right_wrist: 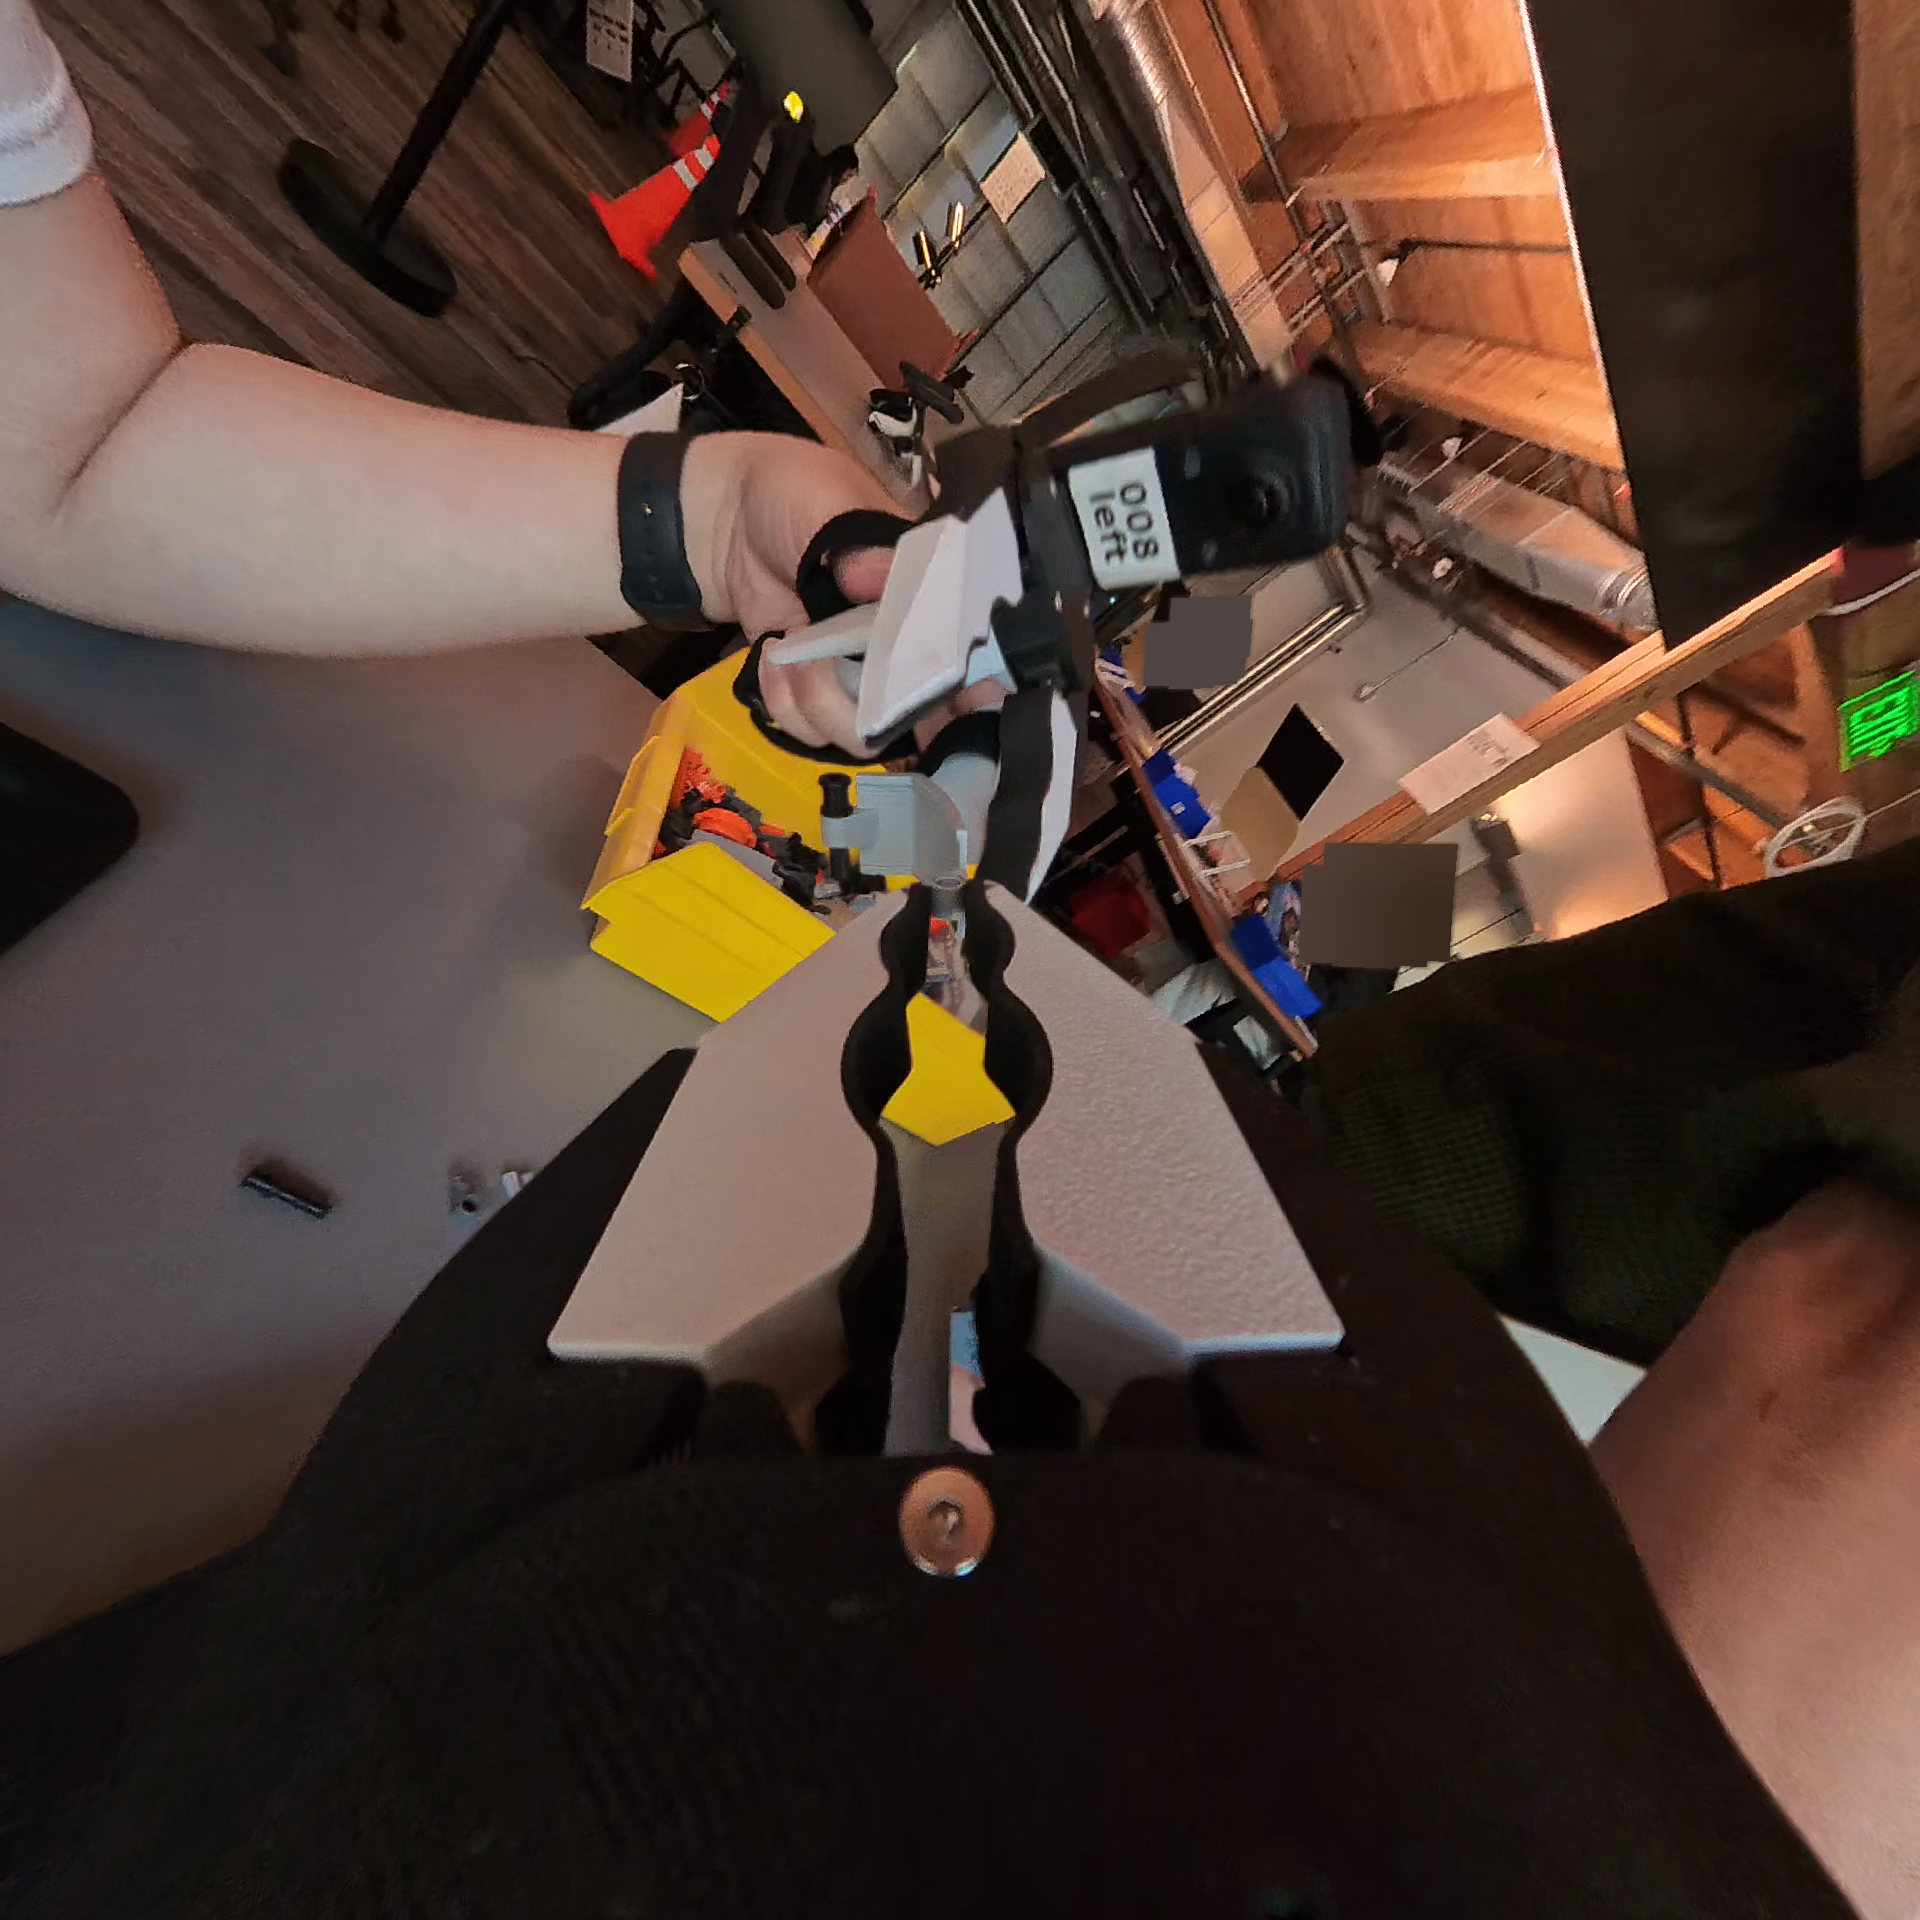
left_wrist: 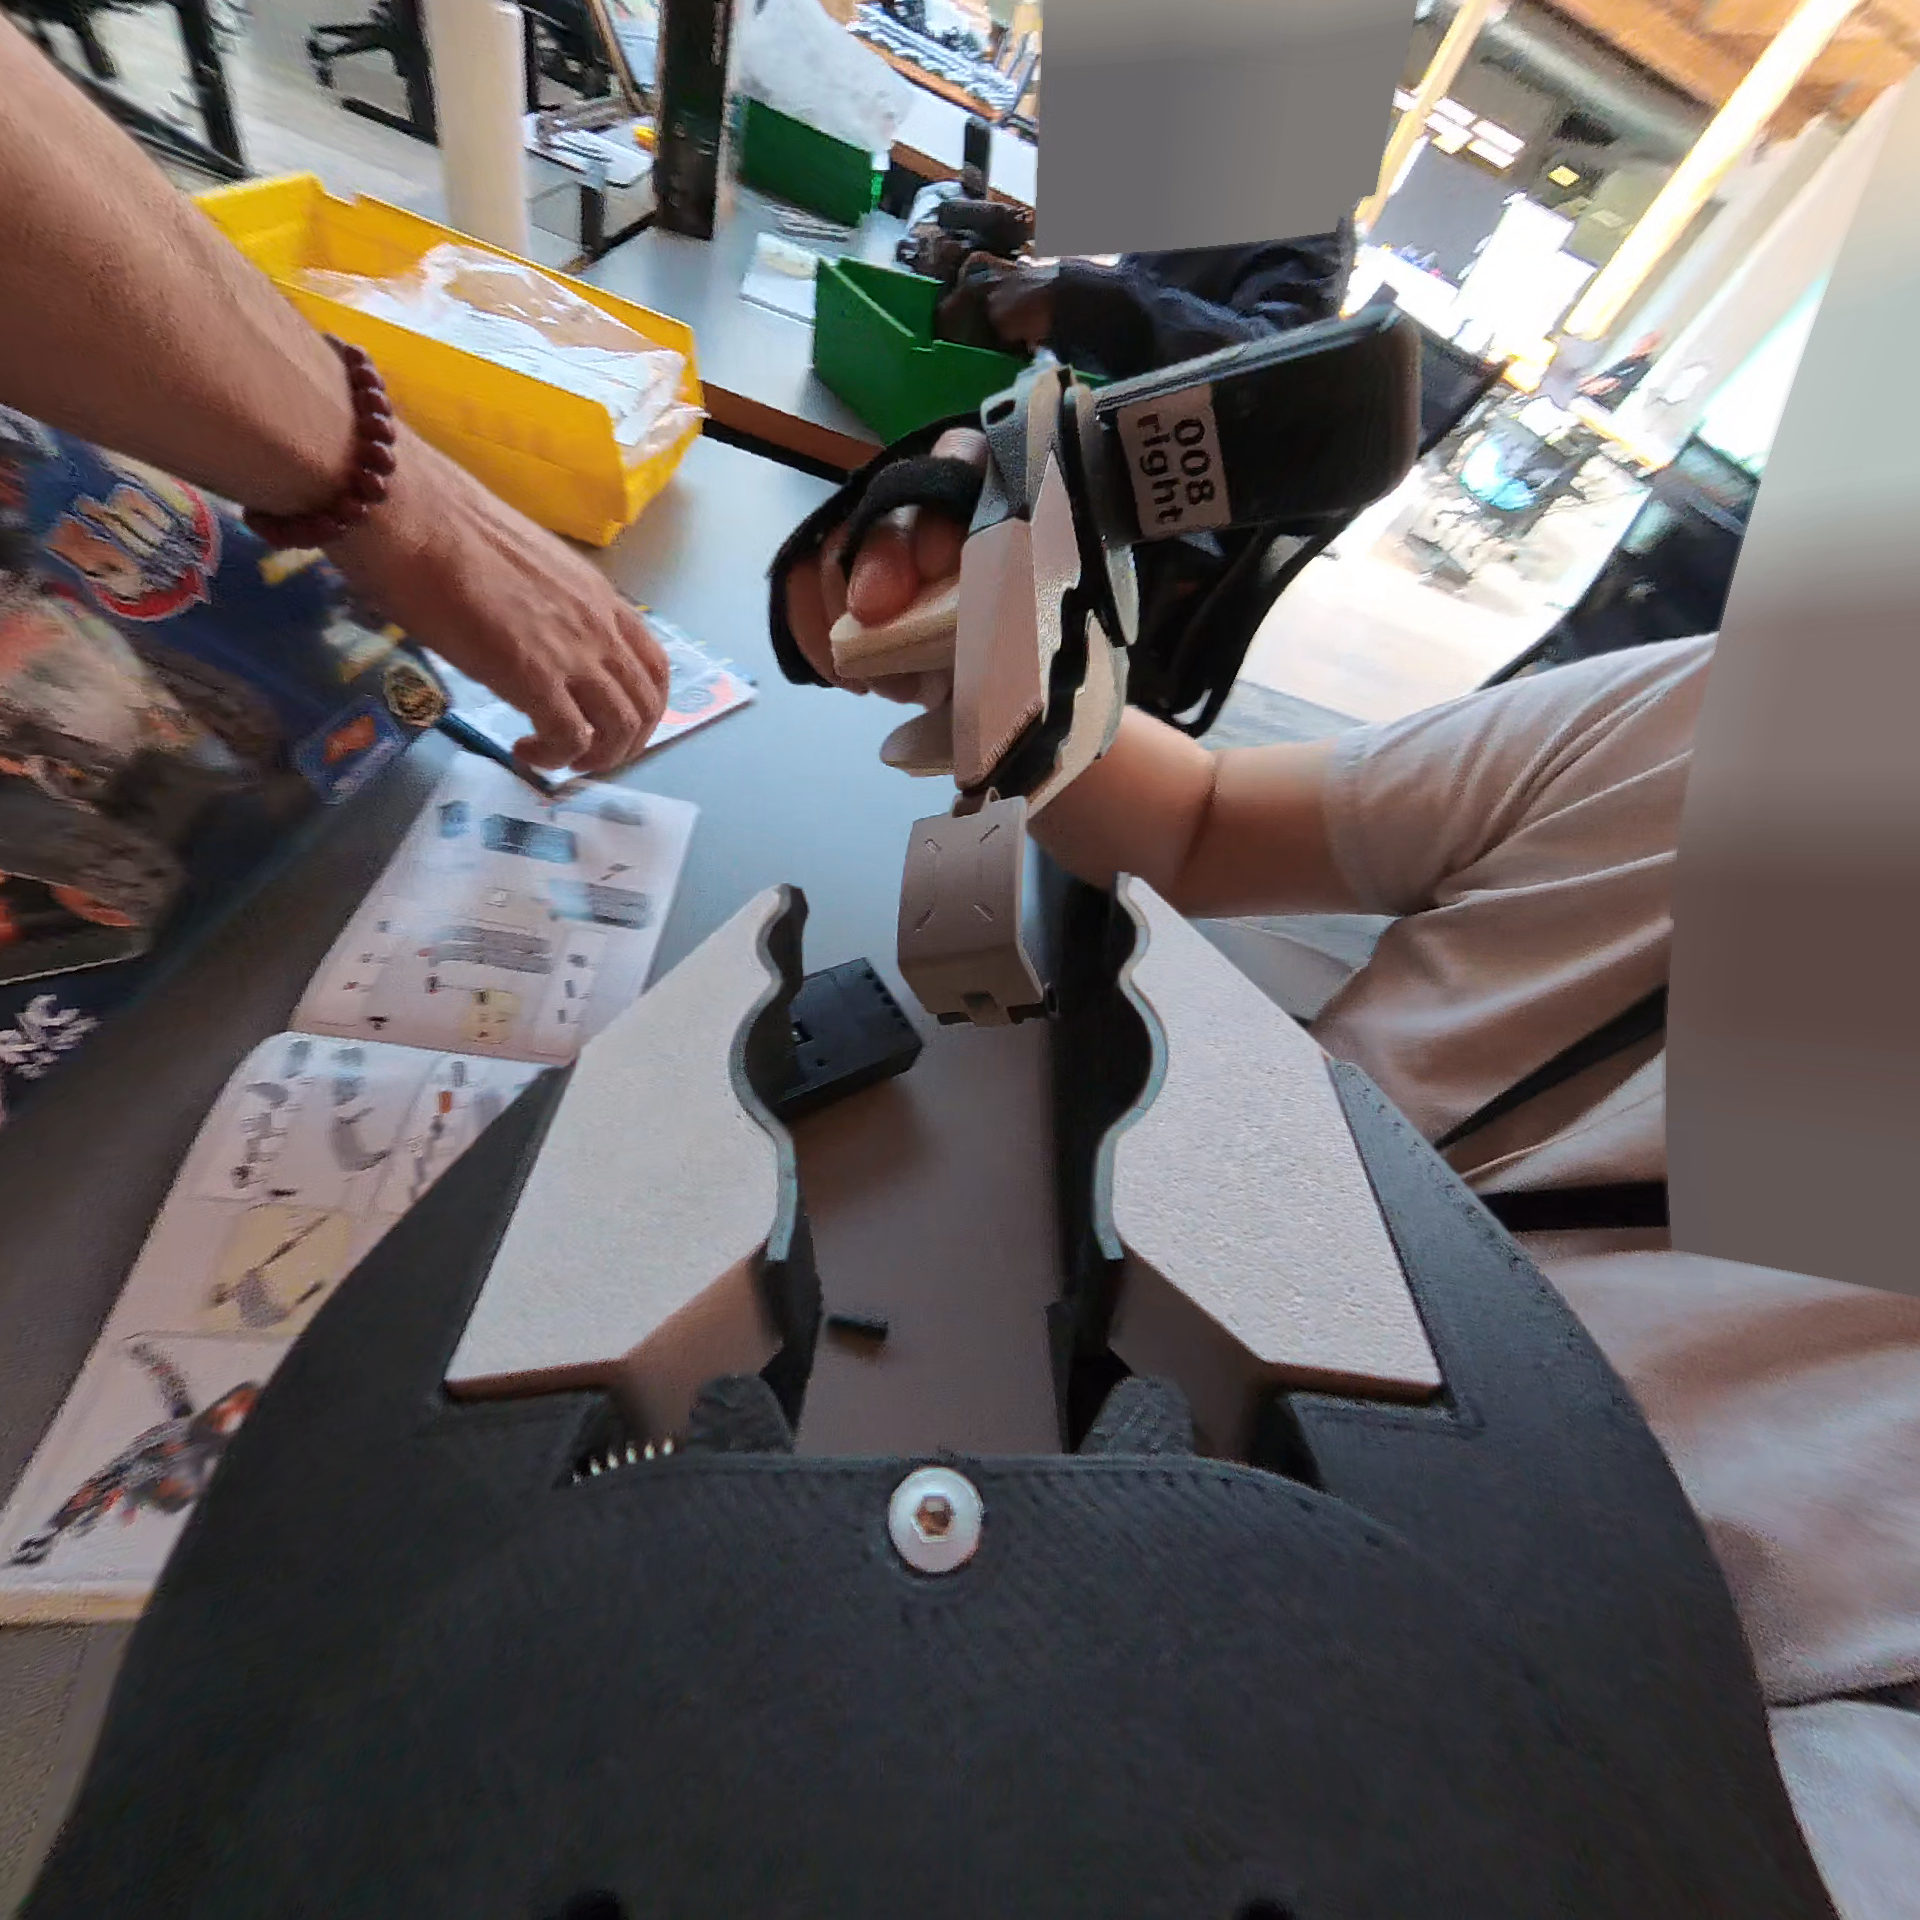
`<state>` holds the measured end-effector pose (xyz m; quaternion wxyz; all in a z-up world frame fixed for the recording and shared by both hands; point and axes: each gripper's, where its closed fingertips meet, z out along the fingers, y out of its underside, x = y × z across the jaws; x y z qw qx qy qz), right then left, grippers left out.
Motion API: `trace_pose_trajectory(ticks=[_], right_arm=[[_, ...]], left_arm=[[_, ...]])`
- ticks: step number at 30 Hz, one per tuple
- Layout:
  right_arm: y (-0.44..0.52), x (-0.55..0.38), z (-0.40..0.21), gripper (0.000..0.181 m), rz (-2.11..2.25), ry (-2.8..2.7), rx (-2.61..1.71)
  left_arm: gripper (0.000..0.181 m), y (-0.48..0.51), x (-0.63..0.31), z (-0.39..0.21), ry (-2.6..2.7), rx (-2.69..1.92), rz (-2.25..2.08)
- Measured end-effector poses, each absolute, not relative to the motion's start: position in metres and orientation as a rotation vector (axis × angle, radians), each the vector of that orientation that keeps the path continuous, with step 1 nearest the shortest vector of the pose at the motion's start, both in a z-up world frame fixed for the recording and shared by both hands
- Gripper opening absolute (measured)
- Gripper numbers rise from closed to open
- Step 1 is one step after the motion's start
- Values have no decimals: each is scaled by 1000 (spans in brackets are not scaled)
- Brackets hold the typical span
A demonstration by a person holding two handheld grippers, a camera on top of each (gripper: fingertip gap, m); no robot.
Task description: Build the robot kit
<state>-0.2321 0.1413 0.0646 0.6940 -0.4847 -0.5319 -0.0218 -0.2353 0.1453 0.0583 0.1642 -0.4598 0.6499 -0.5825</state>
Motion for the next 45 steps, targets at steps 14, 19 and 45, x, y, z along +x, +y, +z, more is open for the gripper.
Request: trace_pose_trajectory(ticks=[14,19,45], right_arm=[[164,-207,61,21,-1,-986,-1317],[153,-224,-22,28,242,-787,-1810],[132,-274,-138,16,280,-747,-2240]], left_arm=[[25,169,-233,54,1764,-1472,-1644],[25,203,-240,53,1631,-1575,-1422],[25,194,-240,62,1631,-1543,-1364]])
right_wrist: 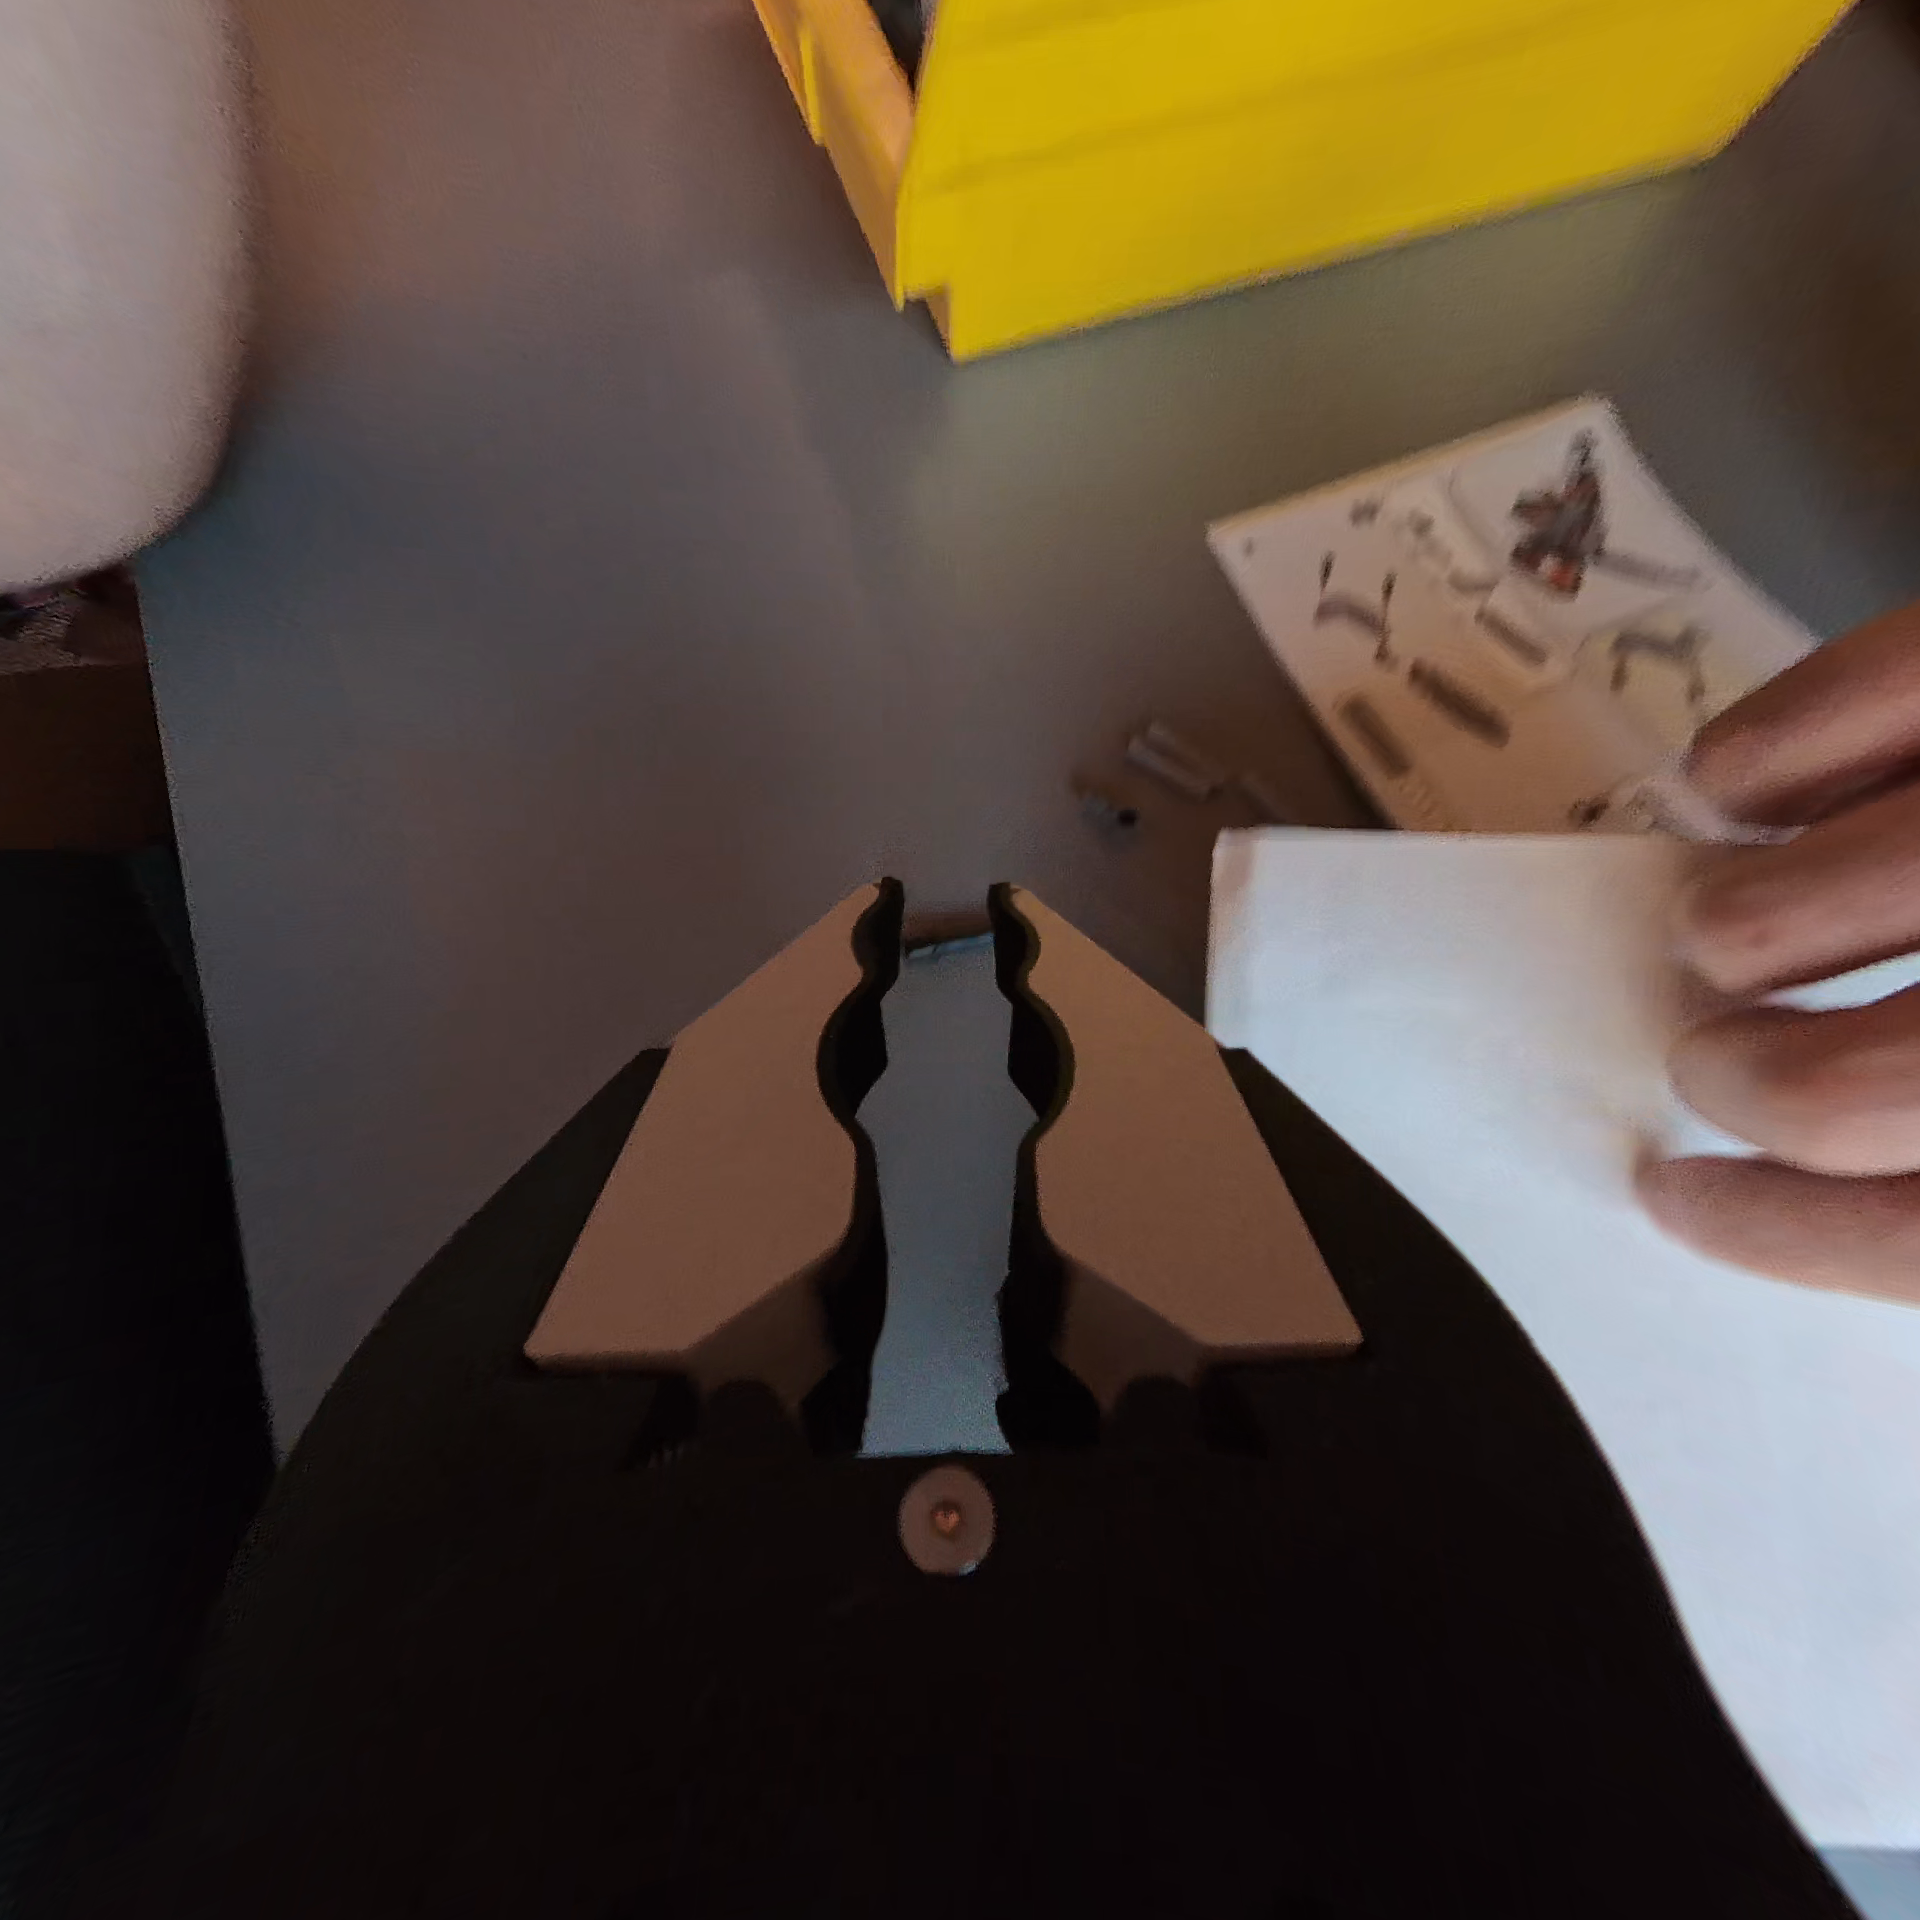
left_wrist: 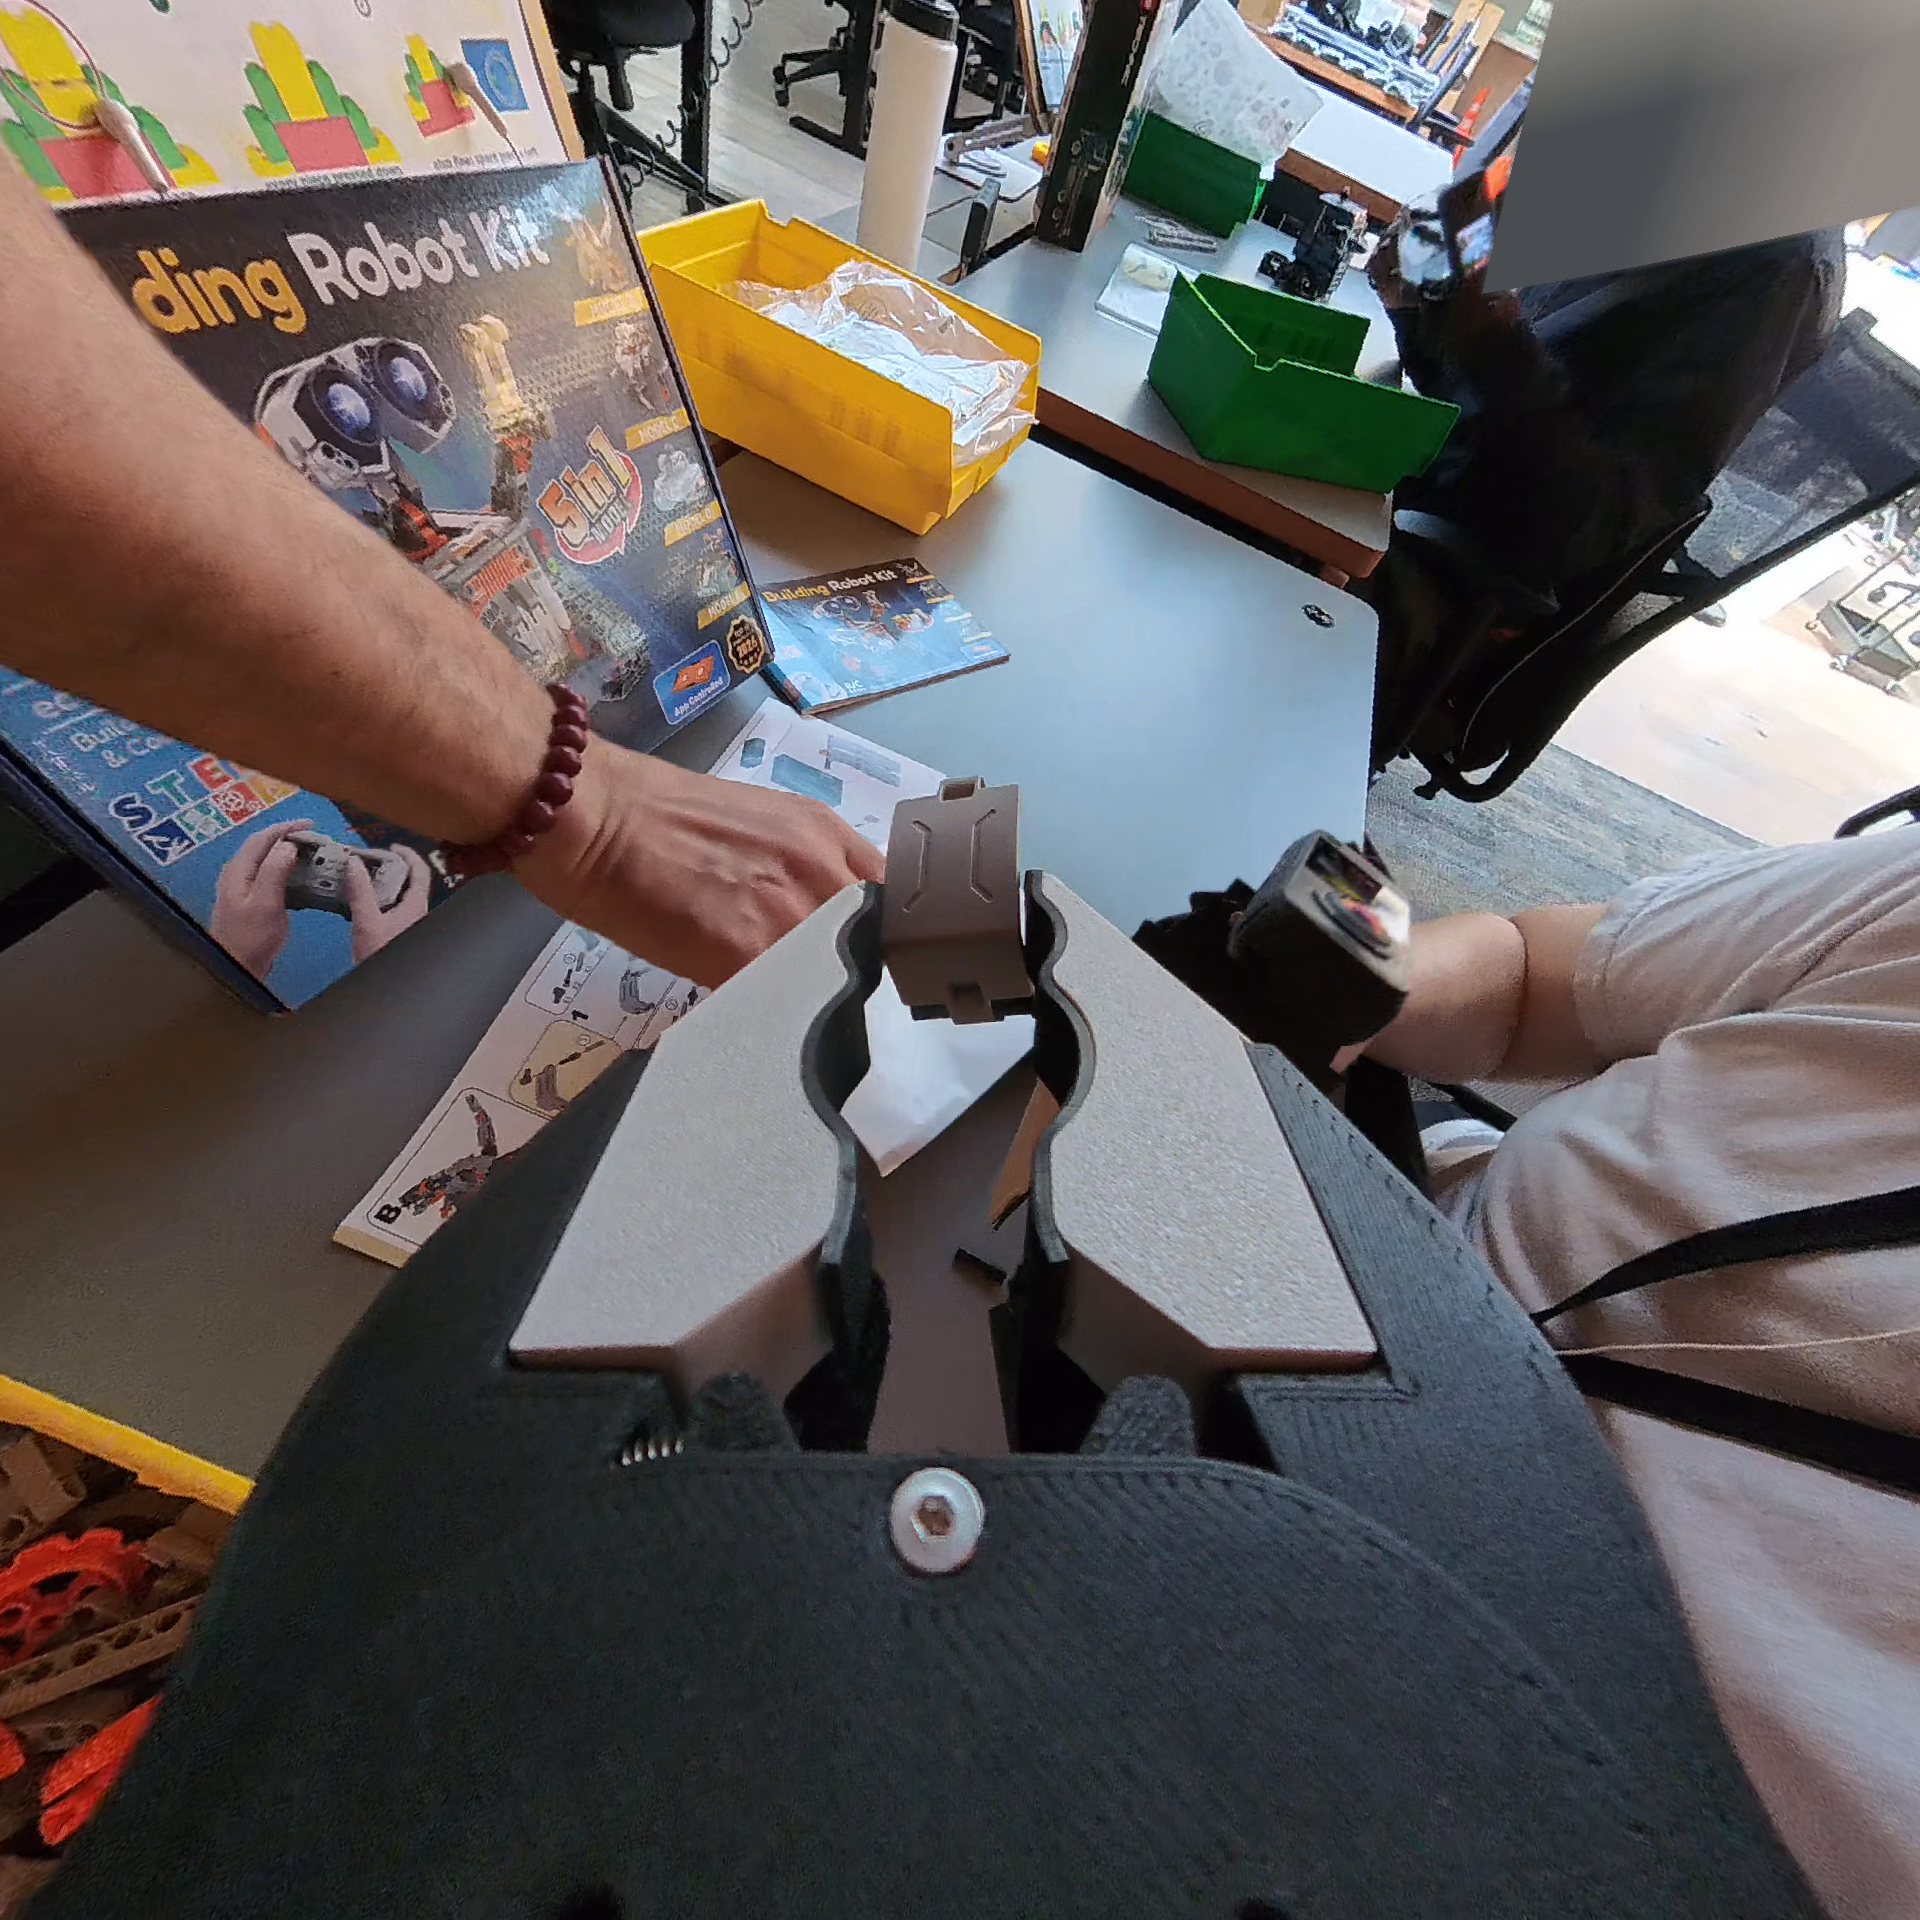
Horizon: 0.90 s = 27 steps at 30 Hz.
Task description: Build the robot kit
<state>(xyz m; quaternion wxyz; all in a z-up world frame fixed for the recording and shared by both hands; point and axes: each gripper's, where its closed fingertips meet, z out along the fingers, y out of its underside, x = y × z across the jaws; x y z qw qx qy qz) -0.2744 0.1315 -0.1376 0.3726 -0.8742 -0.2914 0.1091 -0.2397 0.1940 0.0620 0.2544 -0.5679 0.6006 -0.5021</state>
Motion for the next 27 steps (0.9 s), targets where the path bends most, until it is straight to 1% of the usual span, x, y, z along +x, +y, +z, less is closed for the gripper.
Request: trace_pose_trajectory(ticks=[1,4,7,9,14,18,27], right_arm=[[126,-276,-147,19,312,-726,-2287],[121,-281,-164,20,348,-734,-2342],[124,-275,-164,22,239,-744,-2374],[123,-275,-163,26,234,-742,-2417],[123,-276,-166,30,205,-773,-2511],[120,-278,-175,30,198,-784,-2577],[130,-272,-178,23,148,-714,-2542]], left_arm=[[25,195,-240,62,1630,-1546,-1364],[25,197,-243,64,1617,-1546,-1373],[25,197,-245,66,1613,-1541,-1383],[25,195,-246,66,1621,-1536,-1370],[25,193,-248,70,1624,-1522,-1362],[25,194,-249,68,1623,-1532,-1359],[25,192,-247,67,1638,-1534,-1344]])
